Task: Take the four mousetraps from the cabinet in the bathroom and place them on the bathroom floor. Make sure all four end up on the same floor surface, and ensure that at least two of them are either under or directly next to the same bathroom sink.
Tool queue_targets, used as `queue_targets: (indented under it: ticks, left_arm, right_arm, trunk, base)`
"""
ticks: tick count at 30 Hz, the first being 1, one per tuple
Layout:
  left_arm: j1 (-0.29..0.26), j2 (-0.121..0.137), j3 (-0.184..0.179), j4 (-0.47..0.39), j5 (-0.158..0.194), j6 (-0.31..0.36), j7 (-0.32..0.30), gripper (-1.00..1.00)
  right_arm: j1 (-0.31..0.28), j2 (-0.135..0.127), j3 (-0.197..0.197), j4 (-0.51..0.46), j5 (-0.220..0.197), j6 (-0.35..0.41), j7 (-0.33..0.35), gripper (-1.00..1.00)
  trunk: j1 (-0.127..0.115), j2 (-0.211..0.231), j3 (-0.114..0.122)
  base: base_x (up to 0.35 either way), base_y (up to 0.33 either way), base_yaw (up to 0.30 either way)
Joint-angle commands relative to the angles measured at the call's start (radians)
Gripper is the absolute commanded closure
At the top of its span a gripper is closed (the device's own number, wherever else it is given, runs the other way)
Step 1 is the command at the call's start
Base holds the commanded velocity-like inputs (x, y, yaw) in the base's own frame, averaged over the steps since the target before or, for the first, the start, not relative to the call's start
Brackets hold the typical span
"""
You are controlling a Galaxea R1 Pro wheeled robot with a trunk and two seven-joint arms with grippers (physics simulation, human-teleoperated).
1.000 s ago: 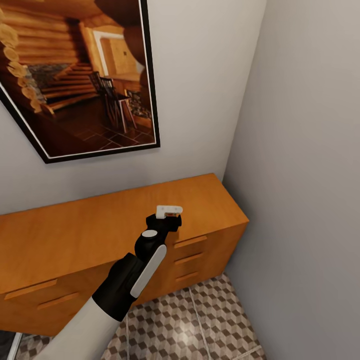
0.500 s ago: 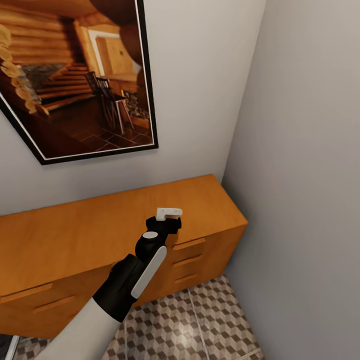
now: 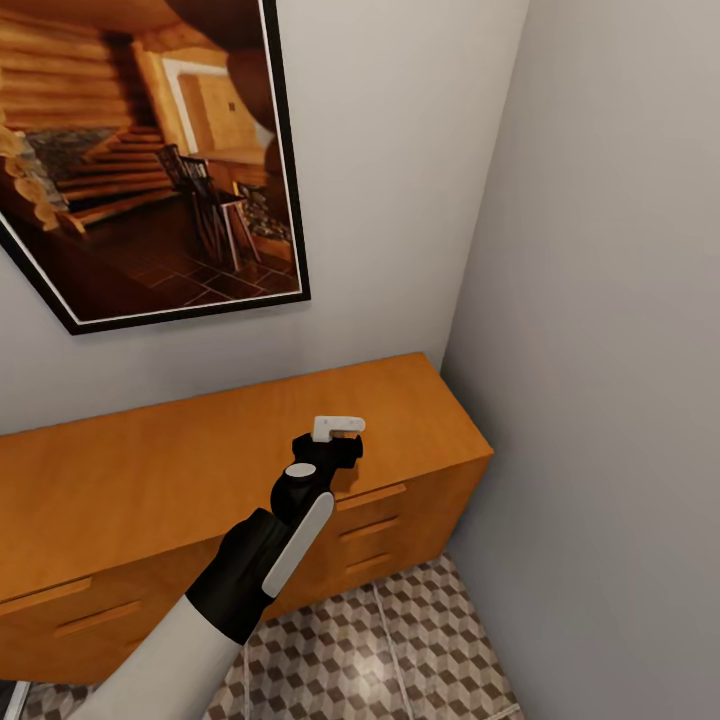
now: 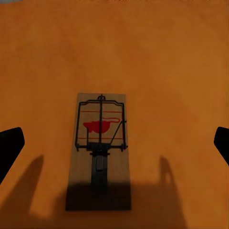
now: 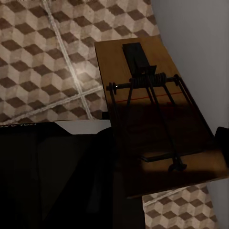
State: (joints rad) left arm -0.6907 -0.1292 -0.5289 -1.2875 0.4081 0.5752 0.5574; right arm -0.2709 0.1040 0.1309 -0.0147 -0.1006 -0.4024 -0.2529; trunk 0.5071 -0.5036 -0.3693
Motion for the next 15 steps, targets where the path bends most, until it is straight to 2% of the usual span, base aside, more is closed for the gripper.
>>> queue_targets:
  ticks: [1, 15]
  left_arm:
    - [-0.001, 0.0, -0.002, -0.001, 0.011, 0.002, 0.01, -1.0]
    - [0.0, 0.001, -0.002, 0.005, 0.011, -0.003, 0.01, -1.0]
  right_arm:
    - [-0.001, 0.0, 0.009, 0.001, -0.011, -0.004, -0.003, 1.0]
    - [-0.001, 0.0, 0.009, 0.001, -0.01, -0.004, -0.003, 1.0]
  trunk:
    - [0.0, -0.001, -0.001]
    - [0.0, -0.001, -0.001]
  base:
    - [0.002, -0.001, 0.0]
    - [0.0, 0.0, 0.0]
